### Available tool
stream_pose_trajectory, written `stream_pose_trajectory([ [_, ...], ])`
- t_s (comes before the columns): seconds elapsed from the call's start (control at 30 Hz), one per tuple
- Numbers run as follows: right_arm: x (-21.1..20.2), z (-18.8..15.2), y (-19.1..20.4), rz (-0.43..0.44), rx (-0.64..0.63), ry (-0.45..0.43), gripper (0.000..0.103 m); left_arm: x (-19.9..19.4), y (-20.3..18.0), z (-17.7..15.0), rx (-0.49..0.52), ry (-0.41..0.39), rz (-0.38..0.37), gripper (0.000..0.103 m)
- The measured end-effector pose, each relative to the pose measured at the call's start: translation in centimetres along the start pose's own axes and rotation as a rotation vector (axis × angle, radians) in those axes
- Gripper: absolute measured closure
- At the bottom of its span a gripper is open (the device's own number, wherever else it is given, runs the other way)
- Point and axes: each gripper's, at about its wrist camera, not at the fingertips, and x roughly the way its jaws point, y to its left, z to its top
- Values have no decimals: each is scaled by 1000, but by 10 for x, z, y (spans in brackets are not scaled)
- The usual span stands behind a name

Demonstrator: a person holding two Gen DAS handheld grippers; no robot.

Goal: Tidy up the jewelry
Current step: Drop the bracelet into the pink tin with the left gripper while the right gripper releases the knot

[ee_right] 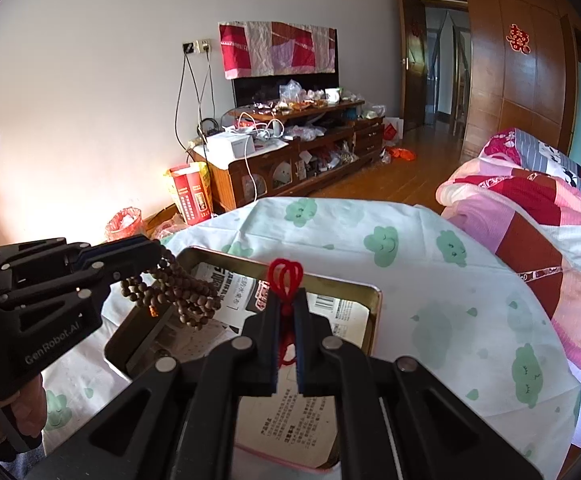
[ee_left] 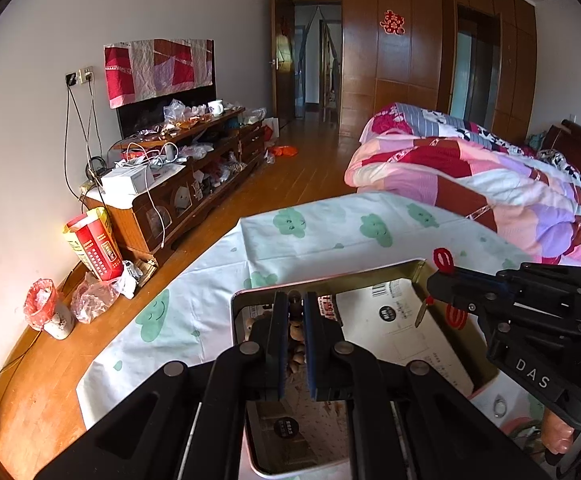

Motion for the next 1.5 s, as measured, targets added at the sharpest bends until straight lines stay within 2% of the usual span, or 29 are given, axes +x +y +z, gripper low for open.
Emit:
stream_pose_trajectory([
  [0.7, 37, -7, -6, -41, -7, 92, 94, 30, 5, -8, 11, 72, 21, 96],
  [0.77, 37, -8, -6, -51, -10, 94, 92, 31, 4, -7, 14, 75, 29, 95],
  [0.8, 37, -8, -6, -57, -11, 94, 87, 32, 3, -7, 16, 85, 44, 91],
  [0.83, 37, -9, -6, -59, -12, 93, 77, 33, 3, -7, 14, 89, 47, 88],
  [0.87, 36, -9, -7, -65, -11, 91, 70, 33, 4, -7, 11, 90, 50, 75],
  [0.9, 35, -9, -7, -72, -11, 89, 55, 31, 5, -7, 6, 88, 67, 57],
  [0.97, 32, -10, -7, -86, -15, 77, 51, 26, 6, -8, 4, 58, 80, 40],
  [1.03, 32, -10, -7, -97, -21, 80, 51, 22, 7, -9, 4, 41, 79, 39],
  [1.5, 27, -12, -10, -134, -18, 78, 51, 22, 10, -17, 0, 70, 123, 38],
])
